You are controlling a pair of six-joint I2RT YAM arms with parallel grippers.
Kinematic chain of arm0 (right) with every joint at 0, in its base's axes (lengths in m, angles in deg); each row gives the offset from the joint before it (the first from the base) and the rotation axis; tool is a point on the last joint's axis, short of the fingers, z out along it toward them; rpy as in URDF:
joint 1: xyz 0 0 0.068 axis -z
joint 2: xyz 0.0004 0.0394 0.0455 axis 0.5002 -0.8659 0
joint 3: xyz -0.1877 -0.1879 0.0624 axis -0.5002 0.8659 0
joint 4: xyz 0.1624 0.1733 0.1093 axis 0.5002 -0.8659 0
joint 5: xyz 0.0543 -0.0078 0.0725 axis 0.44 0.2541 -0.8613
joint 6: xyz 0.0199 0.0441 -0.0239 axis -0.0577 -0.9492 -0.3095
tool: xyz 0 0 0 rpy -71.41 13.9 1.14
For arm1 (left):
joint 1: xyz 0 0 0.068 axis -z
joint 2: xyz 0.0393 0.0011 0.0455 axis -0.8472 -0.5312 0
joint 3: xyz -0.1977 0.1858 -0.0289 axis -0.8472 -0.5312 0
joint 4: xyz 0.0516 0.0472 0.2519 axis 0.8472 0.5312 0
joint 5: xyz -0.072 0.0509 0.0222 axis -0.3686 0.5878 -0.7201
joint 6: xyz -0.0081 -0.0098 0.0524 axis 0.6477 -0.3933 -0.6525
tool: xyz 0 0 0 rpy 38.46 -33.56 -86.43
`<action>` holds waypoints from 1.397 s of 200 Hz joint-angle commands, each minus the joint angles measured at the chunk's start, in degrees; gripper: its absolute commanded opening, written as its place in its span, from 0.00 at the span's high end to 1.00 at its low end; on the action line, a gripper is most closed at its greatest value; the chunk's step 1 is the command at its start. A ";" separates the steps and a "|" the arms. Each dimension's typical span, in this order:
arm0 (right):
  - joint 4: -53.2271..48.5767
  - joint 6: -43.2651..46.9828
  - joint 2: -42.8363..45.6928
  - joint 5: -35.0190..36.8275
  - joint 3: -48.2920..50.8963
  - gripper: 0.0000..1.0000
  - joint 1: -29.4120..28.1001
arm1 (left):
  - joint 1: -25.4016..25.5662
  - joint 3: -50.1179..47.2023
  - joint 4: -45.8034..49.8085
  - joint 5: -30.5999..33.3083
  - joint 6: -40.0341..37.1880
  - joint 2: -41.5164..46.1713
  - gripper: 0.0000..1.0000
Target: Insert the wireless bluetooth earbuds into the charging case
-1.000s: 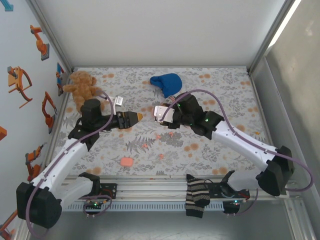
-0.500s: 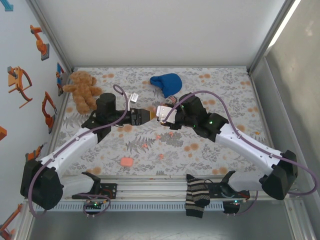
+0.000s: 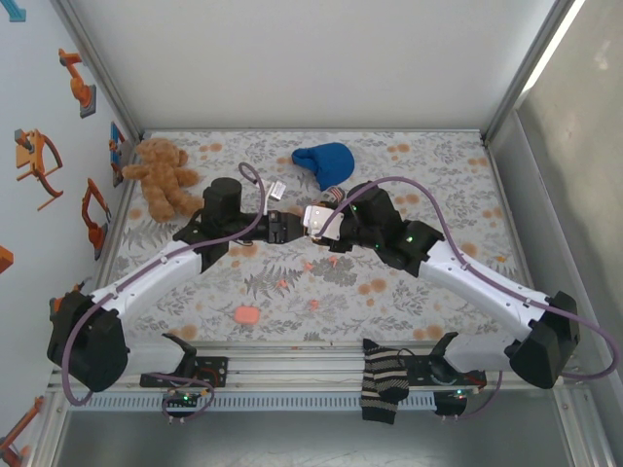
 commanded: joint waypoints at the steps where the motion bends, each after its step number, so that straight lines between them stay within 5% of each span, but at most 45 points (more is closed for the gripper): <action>1: 1.59 -0.68 -0.02 1.29 -0.08 0.60 -0.35 | 0.27 1.52 -1.56 -1.40 -0.38 -0.27 0.53; 93: 0.43 -0.41 -1.48 1.71 -0.64 0.61 -0.96 | 0.24 2.13 -3.02 -0.83 -0.37 -1.01 0.61; 187: 0.60 -1.79 -1.76 2.07 -0.95 0.58 -1.10 | 0.23 1.17 -3.93 -0.33 -0.75 -0.51 0.84; 279: 5.36 -8.56 6.59 0.66 1.13 0.01 -0.68 | 0.13 -1.51 -6.65 5.51 -11.12 4.78 1.00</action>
